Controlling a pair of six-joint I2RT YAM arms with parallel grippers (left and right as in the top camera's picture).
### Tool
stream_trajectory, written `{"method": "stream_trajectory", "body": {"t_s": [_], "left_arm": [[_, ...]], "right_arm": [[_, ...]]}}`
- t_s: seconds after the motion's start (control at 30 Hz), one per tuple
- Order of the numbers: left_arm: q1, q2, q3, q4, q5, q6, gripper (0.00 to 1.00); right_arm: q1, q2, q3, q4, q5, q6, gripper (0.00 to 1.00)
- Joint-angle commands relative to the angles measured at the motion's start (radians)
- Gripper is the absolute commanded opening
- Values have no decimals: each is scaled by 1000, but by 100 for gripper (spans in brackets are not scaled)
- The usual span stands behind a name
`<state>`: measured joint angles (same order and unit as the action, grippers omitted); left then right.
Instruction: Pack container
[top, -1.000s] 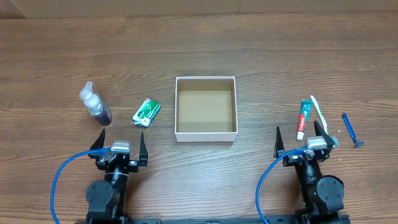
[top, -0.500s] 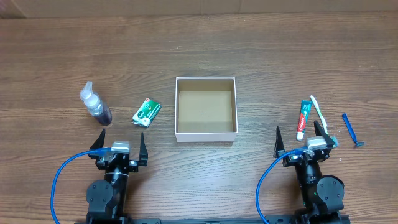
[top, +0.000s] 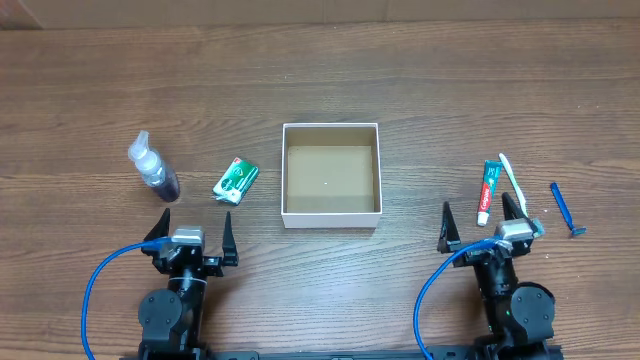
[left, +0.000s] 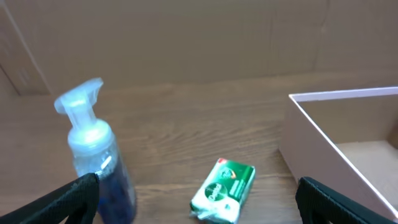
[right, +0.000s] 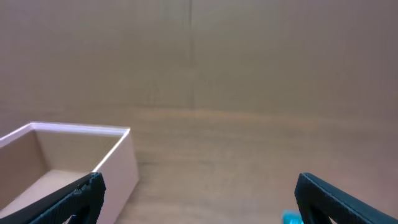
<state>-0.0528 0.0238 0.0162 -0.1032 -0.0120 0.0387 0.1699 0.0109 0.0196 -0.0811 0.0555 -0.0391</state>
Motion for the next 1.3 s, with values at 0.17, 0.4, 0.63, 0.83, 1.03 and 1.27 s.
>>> {"method": "stream_trajectory", "body": {"t_s": [0.17,0.4,0.63,0.83,1.03,1.27], "left_arm": [[-6,140,394,-372,1,-95,100],[-6,663,1015,-797,19,-203,100],[-6,990,1395,-1141,46,-200,100],[161,1246,1565,-1191,-103,-282,100],[322,1527,1596,-1154,-31,-223,100],[320,1758,1596,-1037,42,-133,100]], "right_arm": [[-1,176,383,-349,-5,121,100],[-1,672,898,-733,-84,174,100],[-1,1012,1178,-1056,-107,163,100],[-2,1054,1178,-1029,-68,163,100],[-2,1054,1178,-1030,-68,163,100],[-2,1054,1178,-1029,-68,163,100]]}}
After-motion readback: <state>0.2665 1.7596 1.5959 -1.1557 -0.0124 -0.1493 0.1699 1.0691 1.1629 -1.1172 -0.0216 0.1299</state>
